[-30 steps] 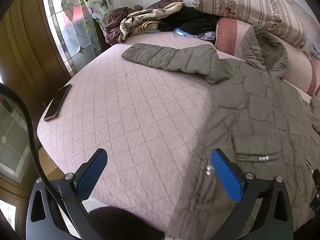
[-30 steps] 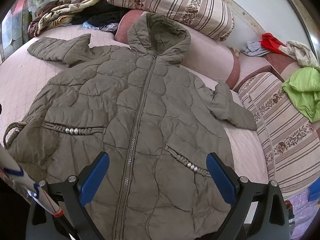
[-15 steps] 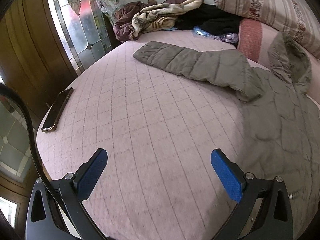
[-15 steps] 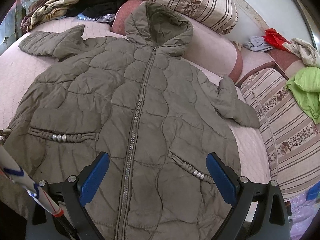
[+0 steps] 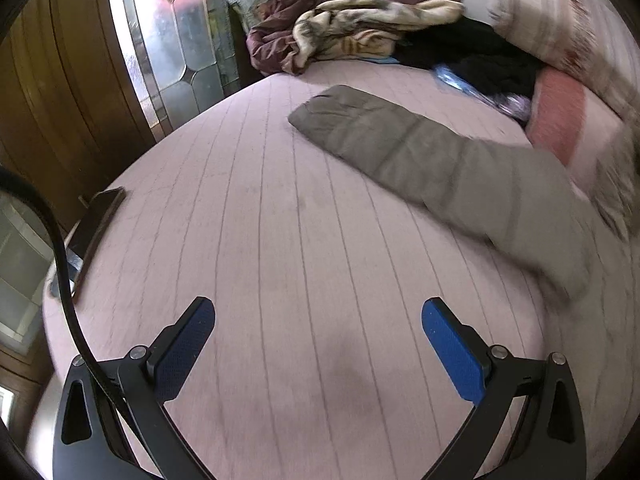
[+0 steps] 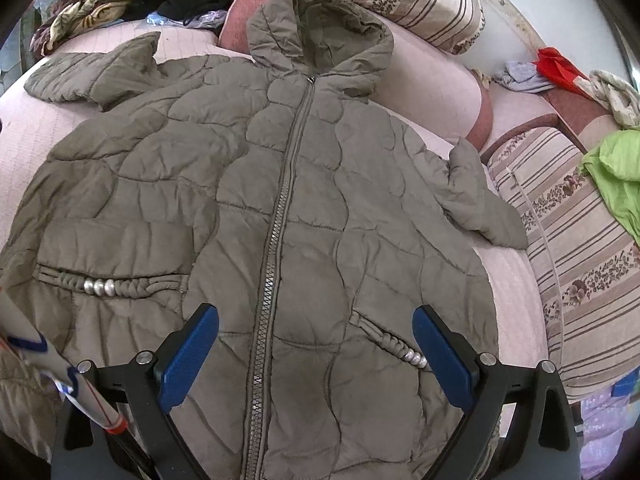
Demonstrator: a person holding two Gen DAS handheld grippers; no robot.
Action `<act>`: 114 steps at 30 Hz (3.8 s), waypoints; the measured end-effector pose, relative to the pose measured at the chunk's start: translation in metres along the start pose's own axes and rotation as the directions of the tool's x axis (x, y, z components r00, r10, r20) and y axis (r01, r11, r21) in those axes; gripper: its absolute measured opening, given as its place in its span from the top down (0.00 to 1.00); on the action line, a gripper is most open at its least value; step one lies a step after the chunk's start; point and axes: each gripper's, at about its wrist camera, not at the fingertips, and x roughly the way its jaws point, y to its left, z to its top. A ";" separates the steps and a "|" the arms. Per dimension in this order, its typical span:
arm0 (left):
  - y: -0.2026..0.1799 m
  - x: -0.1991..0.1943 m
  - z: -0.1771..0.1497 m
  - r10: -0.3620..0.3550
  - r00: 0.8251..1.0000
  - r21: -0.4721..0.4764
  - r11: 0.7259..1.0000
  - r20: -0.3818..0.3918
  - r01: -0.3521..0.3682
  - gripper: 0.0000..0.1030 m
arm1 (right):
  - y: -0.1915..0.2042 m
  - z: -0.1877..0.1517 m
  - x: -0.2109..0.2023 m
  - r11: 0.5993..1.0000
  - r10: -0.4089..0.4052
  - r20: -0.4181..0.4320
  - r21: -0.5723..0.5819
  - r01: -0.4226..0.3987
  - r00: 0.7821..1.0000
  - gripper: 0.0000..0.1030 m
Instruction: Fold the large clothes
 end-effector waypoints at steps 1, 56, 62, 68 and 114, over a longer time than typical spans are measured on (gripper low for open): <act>0.002 0.011 0.009 -0.001 1.000 -0.009 1.000 -0.008 0.001 0.00 | -0.001 -0.001 0.002 1.000 -0.003 -0.005 0.003 0.003 1.000 0.04; -0.286 -0.130 -0.059 -0.453 0.865 0.325 0.802 -0.215 0.501 0.96 | -0.153 -0.071 -0.008 0.928 0.006 0.061 0.371 -0.028 0.998 0.05; -0.266 -0.150 -0.110 -0.409 0.895 0.384 0.809 -0.177 0.445 0.64 | -0.164 -0.058 0.006 0.893 0.186 0.063 0.404 -0.196 0.980 0.04; -0.218 -0.151 -0.122 -0.241 0.970 0.437 0.875 0.021 0.208 0.40 | -0.137 -0.003 0.033 0.830 0.395 0.076 0.397 -0.391 0.915 0.22; -0.124 -0.050 -0.089 -0.275 0.952 0.187 0.936 -0.136 0.297 0.39 | -0.077 0.216 0.099 0.784 0.452 0.163 0.396 -0.477 0.877 0.91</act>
